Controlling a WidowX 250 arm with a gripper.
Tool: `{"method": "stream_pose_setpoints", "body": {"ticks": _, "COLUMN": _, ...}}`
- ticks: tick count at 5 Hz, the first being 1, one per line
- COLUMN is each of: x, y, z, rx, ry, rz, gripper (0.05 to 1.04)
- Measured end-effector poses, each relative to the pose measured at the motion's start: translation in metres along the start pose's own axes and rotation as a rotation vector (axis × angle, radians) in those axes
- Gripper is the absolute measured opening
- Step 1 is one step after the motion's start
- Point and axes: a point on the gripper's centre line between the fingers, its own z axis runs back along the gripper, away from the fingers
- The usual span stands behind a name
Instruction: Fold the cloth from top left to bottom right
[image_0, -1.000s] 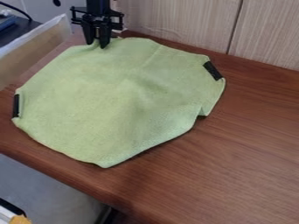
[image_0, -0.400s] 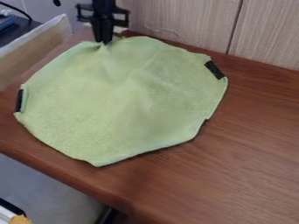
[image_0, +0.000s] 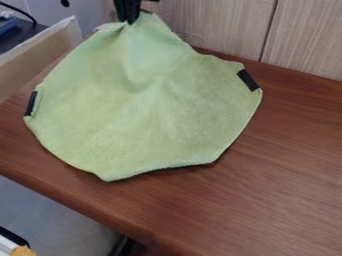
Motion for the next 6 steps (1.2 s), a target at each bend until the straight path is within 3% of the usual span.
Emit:
{"method": "stream_pose_setpoints", "body": {"ticks": 1, "x": -0.02, "y": -0.011, "z": 0.019, "rx": -0.008, "ry": -0.038, "rz": -0.016, "gripper": 0.071}}
{"method": "stream_pose_setpoints", "body": {"ticks": 2, "x": -0.051, "y": -0.026, "z": 0.025, "rx": -0.024, "ry": -0.061, "rz": -0.04, "gripper": 0.069}}
{"method": "stream_pose_setpoints", "body": {"ticks": 4, "x": -0.104, "y": -0.053, "z": 0.005, "rx": -0.034, "ry": -0.088, "rz": -0.073, "gripper": 0.069}}
{"method": "stream_pose_setpoints", "body": {"ticks": 5, "x": -0.126, "y": -0.057, "z": -0.014, "rx": -0.024, "ry": -0.071, "rz": -0.065, "gripper": 0.069}}
{"method": "stream_pose_setpoints", "body": {"ticks": 6, "x": -0.142, "y": -0.056, "z": -0.027, "rx": 0.017, "ry": -0.033, "rz": -0.069, "gripper": 0.088}}
